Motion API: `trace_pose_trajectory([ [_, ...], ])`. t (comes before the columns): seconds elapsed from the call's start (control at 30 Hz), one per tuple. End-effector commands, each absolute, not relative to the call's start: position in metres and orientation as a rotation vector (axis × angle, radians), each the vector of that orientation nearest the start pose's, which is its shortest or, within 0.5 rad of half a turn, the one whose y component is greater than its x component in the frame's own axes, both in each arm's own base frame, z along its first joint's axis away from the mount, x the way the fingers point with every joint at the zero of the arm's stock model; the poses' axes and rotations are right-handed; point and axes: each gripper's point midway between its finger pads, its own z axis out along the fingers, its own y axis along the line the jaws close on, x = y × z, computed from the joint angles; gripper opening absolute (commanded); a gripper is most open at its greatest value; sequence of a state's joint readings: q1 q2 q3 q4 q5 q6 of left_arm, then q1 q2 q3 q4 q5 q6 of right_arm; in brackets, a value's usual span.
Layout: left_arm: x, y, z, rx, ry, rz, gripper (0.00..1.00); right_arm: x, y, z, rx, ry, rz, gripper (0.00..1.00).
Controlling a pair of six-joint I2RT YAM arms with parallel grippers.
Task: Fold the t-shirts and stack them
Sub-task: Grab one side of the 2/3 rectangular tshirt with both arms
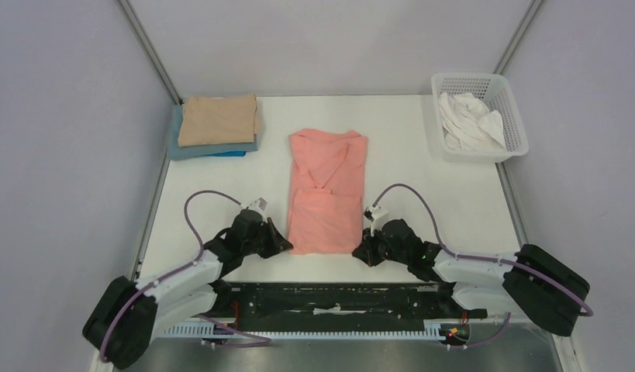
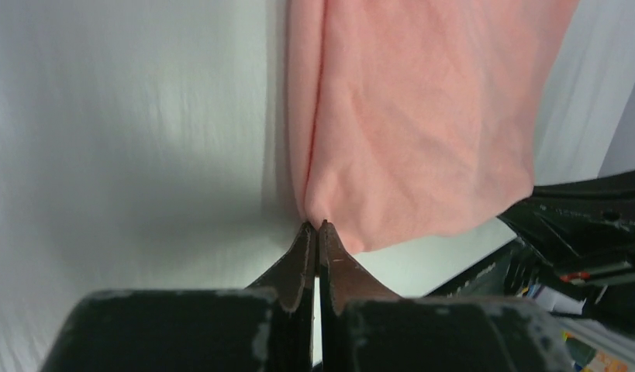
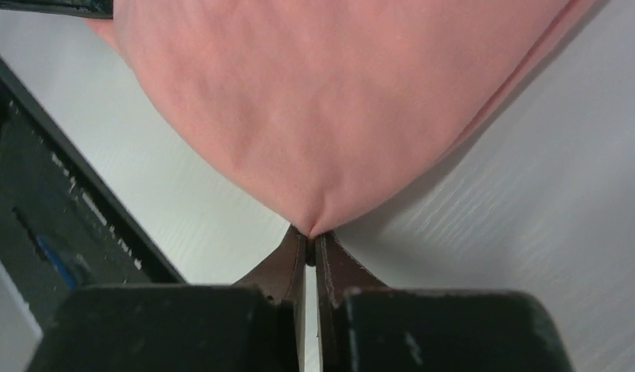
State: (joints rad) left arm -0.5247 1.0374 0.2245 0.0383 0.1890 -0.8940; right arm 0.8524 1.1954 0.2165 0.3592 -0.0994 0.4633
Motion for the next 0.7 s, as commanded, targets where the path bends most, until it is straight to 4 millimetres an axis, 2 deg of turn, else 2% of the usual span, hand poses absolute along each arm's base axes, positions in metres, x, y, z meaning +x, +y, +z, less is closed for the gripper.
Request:
trace_pose_trajectory([
  [0.0, 0.143, -0.181, 0.022, -0.369, 2.538, -0.873, 0.02, 0.125, 0.229, 0.003, -0.522, 2.345, 0.845, 0.0],
  [0.1, 0.13, -0.186, 0.045, -0.327, 2.478, -0.951, 0.02, 0.111, 0.232, 0.009, -0.547, 2.322, 0.899, 0.0],
  [0.23, 0.126, -0.176, 0.05, -0.353, 2.433, -0.938, 0.02, 0.105, 0.236, 0.022, -0.554, 2.271, 0.945, 0.0],
  [0.3, 0.125, -0.18, 0.055, -0.343, 2.425, -0.976, 0.02, 0.105, 0.238, 0.028, -0.558, 2.245, 0.963, 0.0],
  [0.43, 0.129, -0.194, 0.08, -0.283, 2.381, -1.059, 0.02, 0.115, 0.246, 0.051, -0.563, 2.163, 0.968, 0.0],
  [0.57, 0.148, -0.2, 0.119, -0.263, 2.286, -1.056, 0.02, 0.139, 0.251, 0.086, -0.511, 2.067, 0.907, 0.0],
  [0.67, 0.163, -0.198, 0.14, -0.29, 2.243, -1.007, 0.02, 0.155, 0.255, 0.113, -0.479, 1.986, 0.876, 0.0],
])
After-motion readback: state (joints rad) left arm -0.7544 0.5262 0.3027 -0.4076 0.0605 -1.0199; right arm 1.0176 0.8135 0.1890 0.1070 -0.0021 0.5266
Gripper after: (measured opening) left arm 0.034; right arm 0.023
